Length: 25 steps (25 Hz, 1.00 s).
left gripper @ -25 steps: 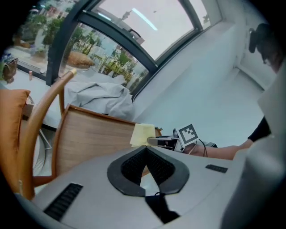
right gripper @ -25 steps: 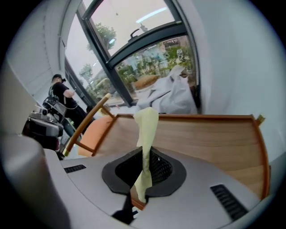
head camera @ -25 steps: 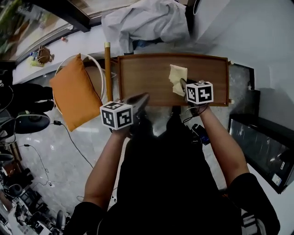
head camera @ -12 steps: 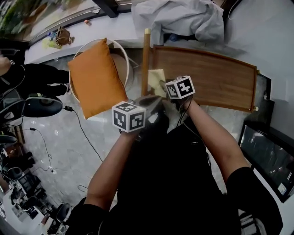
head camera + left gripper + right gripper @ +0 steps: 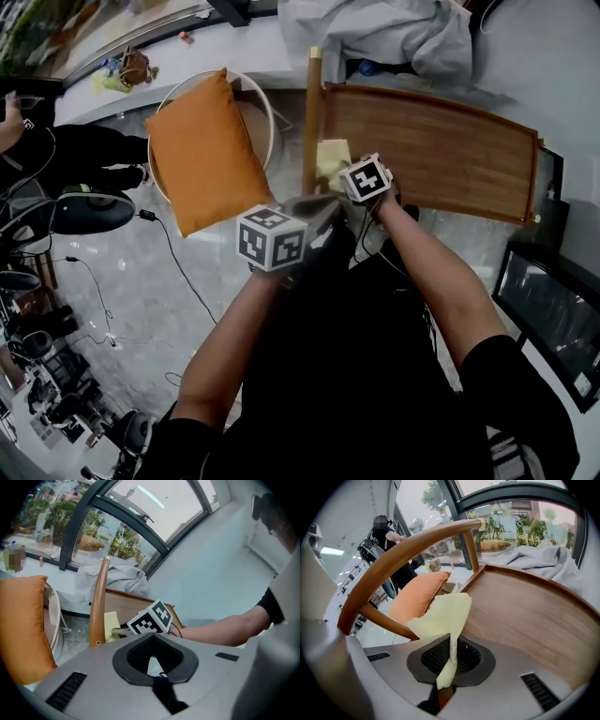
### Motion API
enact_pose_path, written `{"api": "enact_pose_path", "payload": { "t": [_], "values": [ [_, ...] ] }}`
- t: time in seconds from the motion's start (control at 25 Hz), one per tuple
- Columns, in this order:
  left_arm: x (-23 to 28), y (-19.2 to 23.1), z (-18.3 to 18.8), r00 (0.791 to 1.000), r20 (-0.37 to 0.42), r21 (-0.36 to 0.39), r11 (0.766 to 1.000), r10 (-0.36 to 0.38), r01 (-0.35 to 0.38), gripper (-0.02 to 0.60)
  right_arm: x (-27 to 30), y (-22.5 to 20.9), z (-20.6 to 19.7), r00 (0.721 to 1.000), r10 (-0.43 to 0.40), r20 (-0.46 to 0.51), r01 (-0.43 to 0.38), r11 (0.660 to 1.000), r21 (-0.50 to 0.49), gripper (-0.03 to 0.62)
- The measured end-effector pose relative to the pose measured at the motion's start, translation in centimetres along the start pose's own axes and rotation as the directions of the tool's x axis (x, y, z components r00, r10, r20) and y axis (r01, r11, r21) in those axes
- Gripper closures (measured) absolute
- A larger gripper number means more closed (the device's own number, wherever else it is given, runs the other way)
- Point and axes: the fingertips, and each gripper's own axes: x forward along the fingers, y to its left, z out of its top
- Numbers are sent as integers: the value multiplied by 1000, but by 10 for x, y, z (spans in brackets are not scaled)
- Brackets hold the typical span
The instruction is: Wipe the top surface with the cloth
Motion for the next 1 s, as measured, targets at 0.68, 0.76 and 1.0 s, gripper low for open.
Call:
{"api": "enact_pose_path", "payload": {
  "t": [0.68, 0.76, 1.0],
  "values": [
    [76, -48, 13, 999, -43, 0, 1000, -31, 31, 574, -80, -125, -81, 993, -116, -28, 118, 989, 88, 562],
    [92, -58, 14, 998, -57, 6, 999, -41, 41, 574, -97, -146, -92, 989, -142, -36, 145, 984, 105, 562],
    [143, -92, 15, 993, -95, 19, 997, -73, 75, 574, -140, -203, -136, 980, -191, -54, 197, 966, 168, 562]
  ]
}}
